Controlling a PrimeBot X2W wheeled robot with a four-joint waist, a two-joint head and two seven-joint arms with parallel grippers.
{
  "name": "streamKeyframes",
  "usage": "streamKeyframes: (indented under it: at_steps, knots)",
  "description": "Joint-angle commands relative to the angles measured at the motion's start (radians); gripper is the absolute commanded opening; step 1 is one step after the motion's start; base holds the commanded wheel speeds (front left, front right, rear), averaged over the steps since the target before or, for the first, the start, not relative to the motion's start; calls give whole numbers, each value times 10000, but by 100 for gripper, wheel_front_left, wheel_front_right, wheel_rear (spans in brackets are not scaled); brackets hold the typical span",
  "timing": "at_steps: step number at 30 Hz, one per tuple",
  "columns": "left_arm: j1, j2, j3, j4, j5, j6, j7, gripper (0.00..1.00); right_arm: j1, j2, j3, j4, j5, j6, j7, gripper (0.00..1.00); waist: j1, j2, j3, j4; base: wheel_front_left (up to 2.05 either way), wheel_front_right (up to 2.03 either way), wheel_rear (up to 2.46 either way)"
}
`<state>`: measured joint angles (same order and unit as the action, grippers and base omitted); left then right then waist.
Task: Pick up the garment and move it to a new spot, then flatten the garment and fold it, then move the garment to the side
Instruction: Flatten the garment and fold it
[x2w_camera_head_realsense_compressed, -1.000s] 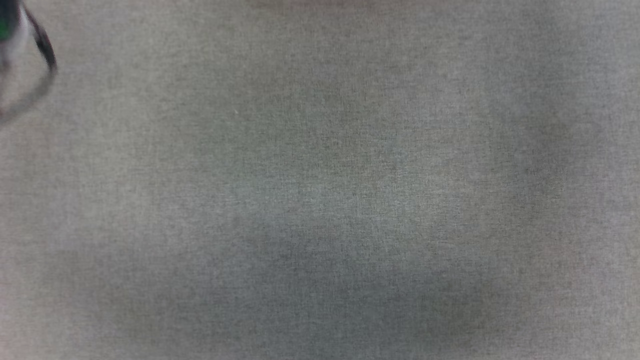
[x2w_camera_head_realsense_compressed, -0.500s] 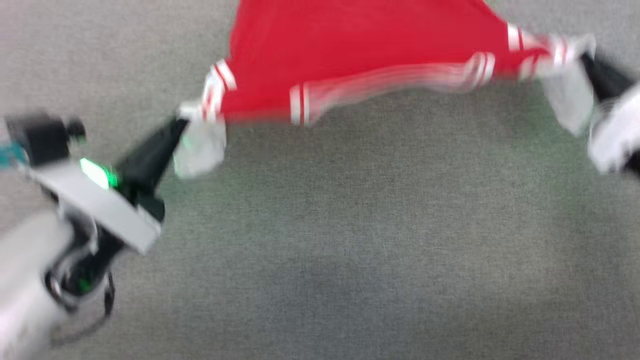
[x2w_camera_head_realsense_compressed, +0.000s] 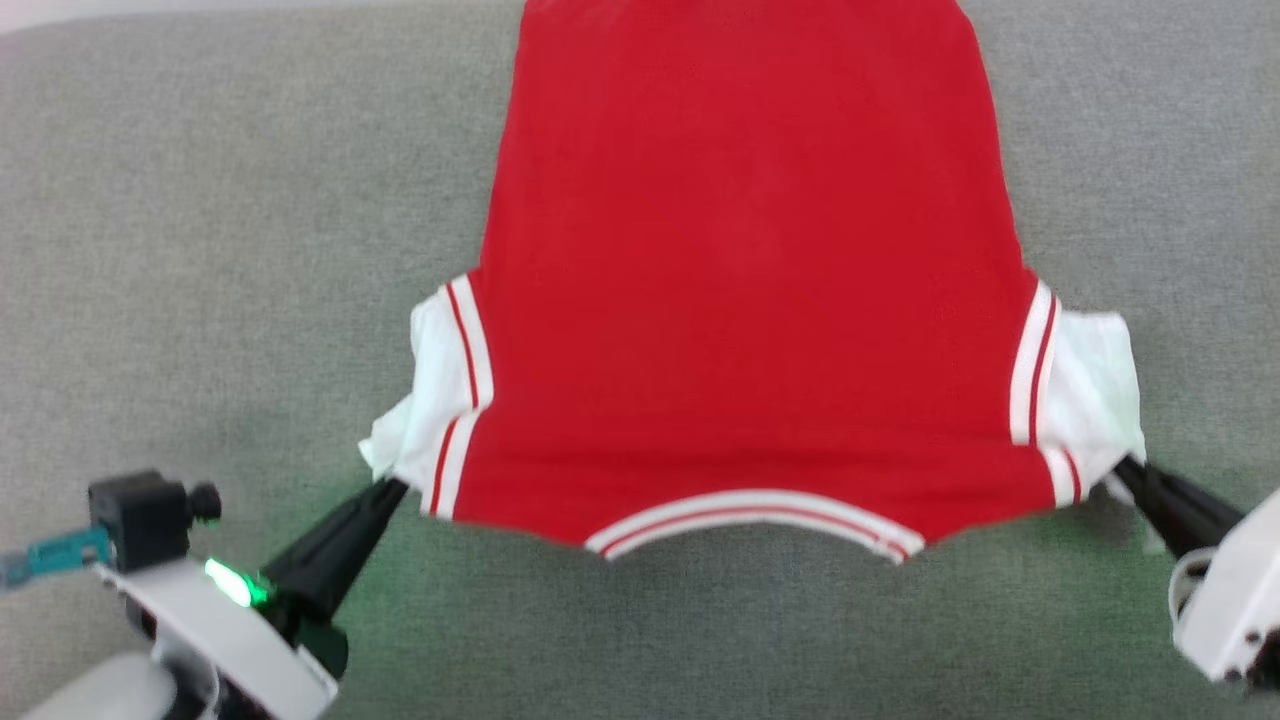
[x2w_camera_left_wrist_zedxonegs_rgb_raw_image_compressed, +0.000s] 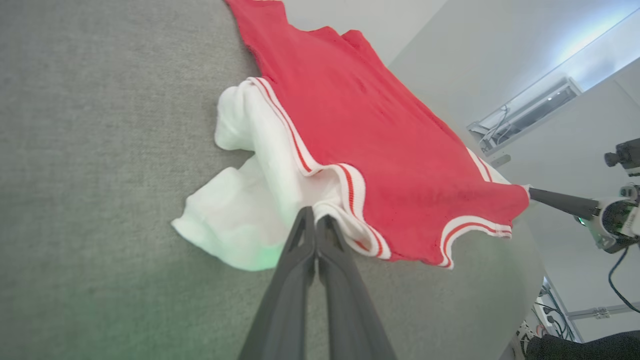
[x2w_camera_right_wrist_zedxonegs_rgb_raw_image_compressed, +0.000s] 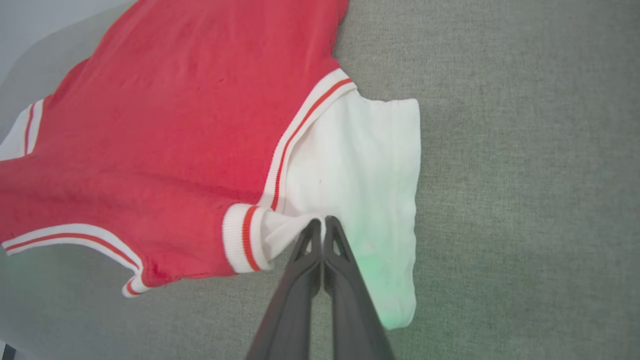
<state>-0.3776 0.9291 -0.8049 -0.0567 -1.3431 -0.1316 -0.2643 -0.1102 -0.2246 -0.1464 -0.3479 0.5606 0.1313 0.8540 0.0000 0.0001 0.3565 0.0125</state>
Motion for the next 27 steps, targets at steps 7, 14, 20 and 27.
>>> streamKeyframes:
  at_steps: [7, 14, 20, 27]
  knots:
    - [997, 599, -376, -565, 200, 20, 18, 0, 1265, 367, -396, -1005, -52, -10, 522, 0, 0, -1, 153, 147, 0, 0, 0]
    - [1570, 1247, -586, -1210, 108, 20, 26, 0, 2231, 597, -672, -1695, 131, -10, 982, 0, 0, -1, 312, 239, 0, 0, 0]
    - [1231, 869, -629, -1026, 133, 20, 62, 0, 2289, 450, -434, -1565, -55, -10, 1047, 0, 0, -1, 417, 218, 0, 0, 0]
    - [736, 299, -966, -233, 155, 20, 312, 0, 1832, 263, 304, -357, -119, -10, 702, 0, 0, -1, 509, 167, 0, 0, 0]
